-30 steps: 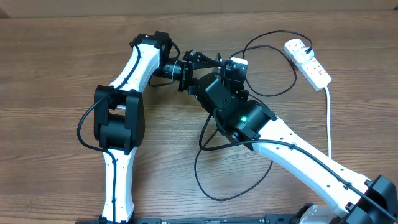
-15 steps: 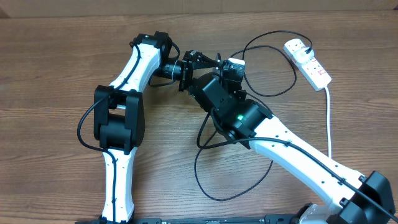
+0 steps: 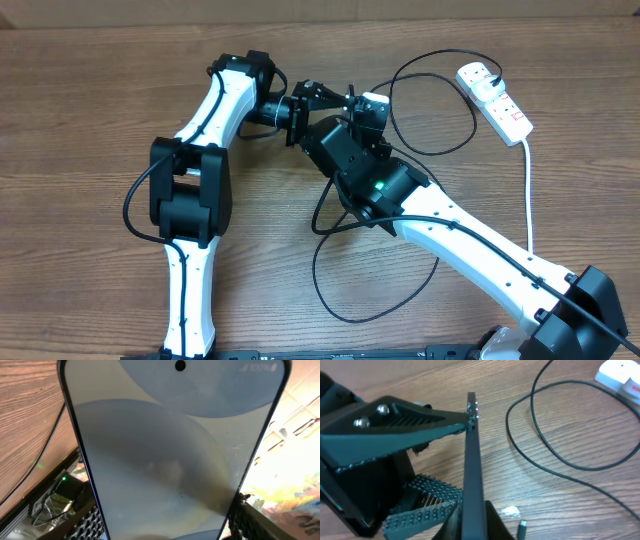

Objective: Plug charger to phone and switch on socket

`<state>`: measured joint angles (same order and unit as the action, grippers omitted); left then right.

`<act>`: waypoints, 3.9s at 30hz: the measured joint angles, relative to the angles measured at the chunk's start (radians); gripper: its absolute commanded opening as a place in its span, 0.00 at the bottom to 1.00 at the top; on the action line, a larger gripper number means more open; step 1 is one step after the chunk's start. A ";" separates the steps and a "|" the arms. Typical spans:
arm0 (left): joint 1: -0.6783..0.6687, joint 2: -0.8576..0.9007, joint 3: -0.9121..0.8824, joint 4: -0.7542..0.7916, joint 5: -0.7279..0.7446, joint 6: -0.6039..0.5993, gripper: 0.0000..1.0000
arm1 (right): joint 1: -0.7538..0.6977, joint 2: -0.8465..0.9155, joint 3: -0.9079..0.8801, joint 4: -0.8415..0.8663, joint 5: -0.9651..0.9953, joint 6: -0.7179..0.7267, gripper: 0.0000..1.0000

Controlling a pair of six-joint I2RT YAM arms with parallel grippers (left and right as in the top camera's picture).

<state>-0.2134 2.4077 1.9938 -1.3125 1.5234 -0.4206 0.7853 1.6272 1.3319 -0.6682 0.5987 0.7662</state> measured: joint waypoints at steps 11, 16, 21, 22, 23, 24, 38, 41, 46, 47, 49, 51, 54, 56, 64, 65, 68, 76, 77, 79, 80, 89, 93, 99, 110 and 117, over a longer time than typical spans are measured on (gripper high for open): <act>0.002 0.000 0.002 0.000 0.018 0.000 0.66 | -0.004 0.001 0.000 0.001 0.038 0.169 0.04; 0.002 0.000 0.005 0.003 0.030 0.000 0.68 | -0.004 0.001 0.000 -0.002 0.071 0.351 0.04; 0.002 0.000 0.005 0.003 0.031 -0.001 0.70 | -0.005 0.001 0.000 -0.001 0.087 0.642 0.04; 0.002 0.000 0.006 0.003 0.031 -0.004 0.71 | -0.005 0.001 0.000 -0.002 0.087 0.699 0.04; 0.002 0.000 0.006 0.004 0.031 -0.010 0.71 | -0.005 0.001 0.000 -0.001 0.088 0.771 0.04; 0.002 0.000 0.006 0.005 0.032 -0.017 0.70 | -0.005 0.001 0.000 -0.001 0.087 0.817 0.04; 0.002 0.000 0.008 0.018 0.033 -0.076 0.44 | -0.006 0.001 0.000 0.003 -0.063 1.256 0.04; 0.002 0.000 0.008 0.019 0.031 -0.079 0.43 | -0.007 0.001 0.000 0.010 -0.065 1.257 0.04; 0.002 0.000 0.008 0.032 0.026 -0.079 0.25 | -0.008 0.001 0.000 0.035 -0.068 1.257 0.04; 0.004 0.000 0.008 0.034 0.025 -0.078 0.20 | -0.008 0.001 0.000 0.040 -0.069 1.257 0.04; 0.004 0.000 0.008 0.034 0.021 -0.081 0.11 | -0.008 0.001 0.000 0.051 -0.069 1.257 0.04; 0.004 0.000 0.008 0.034 0.014 -0.093 0.05 | -0.011 0.001 0.000 0.058 -0.067 1.257 0.11; 0.004 0.000 0.008 0.034 0.010 -0.105 0.05 | -0.012 0.001 0.000 0.056 -0.068 1.257 0.10; 0.004 0.000 0.008 0.034 0.010 -0.105 0.04 | -0.012 0.001 0.000 0.055 -0.068 1.257 0.31; 0.004 0.000 0.008 0.116 -0.002 -0.105 0.04 | -0.011 -0.003 0.000 0.053 -0.078 1.135 1.00; 0.004 0.000 0.008 0.133 -0.014 -0.105 0.04 | -0.011 -0.013 0.000 0.052 -0.077 1.062 1.00; 0.011 0.000 0.008 0.184 -0.079 -0.105 0.04 | -0.011 -0.047 0.000 0.048 -0.077 0.921 1.00; 0.058 0.000 0.008 0.199 -0.277 0.011 0.04 | -0.020 -0.288 0.001 -0.031 -0.119 0.348 0.94; 0.061 0.000 0.008 0.194 -0.285 0.038 0.04 | -0.027 -0.306 0.002 -0.032 -0.143 0.301 0.94; 0.073 -0.001 0.008 0.185 -0.303 0.098 0.04 | -0.068 -0.333 0.011 -0.050 -0.248 0.186 0.92; 0.076 -0.005 0.008 0.180 -0.315 0.126 0.04 | -0.092 -0.333 0.016 -0.058 -0.291 0.154 0.91; 0.056 -0.315 0.008 0.157 -0.812 0.235 0.04 | -0.440 -0.148 0.038 -0.238 -0.829 -0.045 0.76; 0.040 -0.462 0.028 0.129 -1.126 0.157 0.04 | -0.425 -0.074 0.038 -0.237 -0.884 -0.058 0.60; 0.039 -0.471 0.032 0.060 -1.361 0.066 0.04 | -0.357 0.043 0.038 -0.306 -0.800 0.059 0.51; 0.041 -0.445 0.024 0.050 -1.441 0.033 0.04 | -0.257 0.283 0.037 -0.313 -0.714 0.201 0.40; 0.041 -0.445 0.024 0.048 -1.446 0.032 0.05 | -0.240 0.335 0.037 -0.281 -0.674 0.240 0.38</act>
<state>-0.1722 1.9625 2.0182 -1.2648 0.0772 -0.3882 0.5453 1.9625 1.3685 -0.9493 -0.0757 1.0058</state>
